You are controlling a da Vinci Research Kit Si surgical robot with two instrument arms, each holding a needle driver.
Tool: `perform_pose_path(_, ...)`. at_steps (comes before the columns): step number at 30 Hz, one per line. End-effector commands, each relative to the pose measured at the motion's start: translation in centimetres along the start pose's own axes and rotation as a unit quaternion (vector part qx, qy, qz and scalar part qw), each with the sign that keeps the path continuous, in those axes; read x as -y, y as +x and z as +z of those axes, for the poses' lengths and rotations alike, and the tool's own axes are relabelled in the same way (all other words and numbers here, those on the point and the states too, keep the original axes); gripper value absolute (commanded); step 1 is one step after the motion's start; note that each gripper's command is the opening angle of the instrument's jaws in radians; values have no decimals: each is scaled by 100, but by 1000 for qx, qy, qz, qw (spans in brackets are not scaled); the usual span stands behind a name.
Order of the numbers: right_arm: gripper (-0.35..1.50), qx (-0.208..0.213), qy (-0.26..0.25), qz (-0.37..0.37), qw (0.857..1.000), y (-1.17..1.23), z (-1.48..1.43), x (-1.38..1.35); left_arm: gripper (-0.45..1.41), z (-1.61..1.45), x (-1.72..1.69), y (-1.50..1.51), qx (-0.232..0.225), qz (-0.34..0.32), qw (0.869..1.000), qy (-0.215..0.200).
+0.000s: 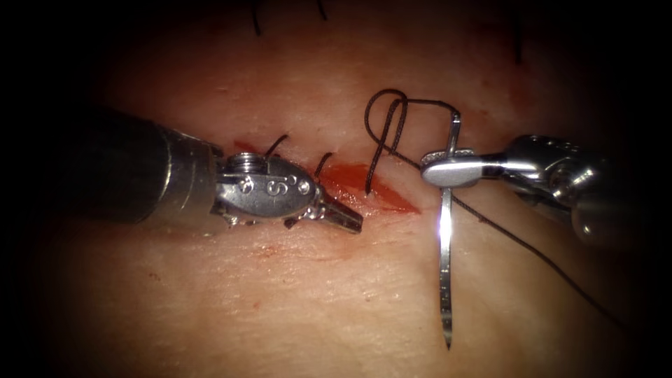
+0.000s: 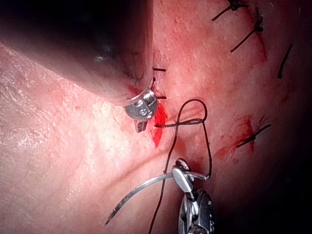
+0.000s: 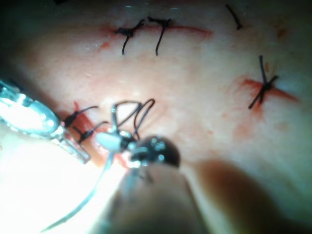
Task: Wound Closure
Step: Insert the needle into the bottom side of the tissue using the right gripper
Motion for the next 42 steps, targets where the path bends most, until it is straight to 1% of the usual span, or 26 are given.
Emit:
perform_pose_path(1, -35, 0, 1, -3, 1000, -4, 10, -2, -45, 14, 5, -8, 5, -4, 1000, -4)
perform_pose_path(4, -35, -1, 0, -6, 1000, -4, 12, -1, -45, 23, 20, -19, 19, -3, 1000, -3)
perform_pose_path(8, -35, -1, 1, -9, 1000, -4, 17, 1, -45, 27, 36, -27, 24, -6, 1000, 2)
perform_pose_path(21, -35, -3, 4, -16, 1000, -8, 30, 3, -45, 34, 70, -28, 25, -6, 999, 21)
perform_pose_path(30, -35, -3, 4, -22, 1000, -14, 29, 4, -45, 58, 89, -29, 27, -6, 999, 34)
perform_pose_path(33, -35, -2, 5, -22, 1000, -14, 28, 4, -45, 65, 96, -34, 36, -3, 999, 22)
perform_pose_path(35, -35, -2, 5, -22, 1000, -14, 27, 4, -45, 67, 101, -37, 51, -2, 999, 15)
perform_pose_path(37, -35, -2, 5, -22, 1000, -14, 26, 4, -45, 67, 104, -40, 69, -3, 998, -1)
perform_pose_path(38, -35, -2, 6, -22, 1000, -15, 26, 4, -45, 66, 105, -40, 75, -3, 997, -11)
perform_pose_path(41, -35, -2, 6, -22, 1000, -15, 25, 4, -45, 66, 105, -39, 87, -7, 994, -64)
perform_pose_path(42, -35, -2, 6, -22, 1000, -15, 25, 4, -45, 66, 104, -38, 90, -9, 992, -90)
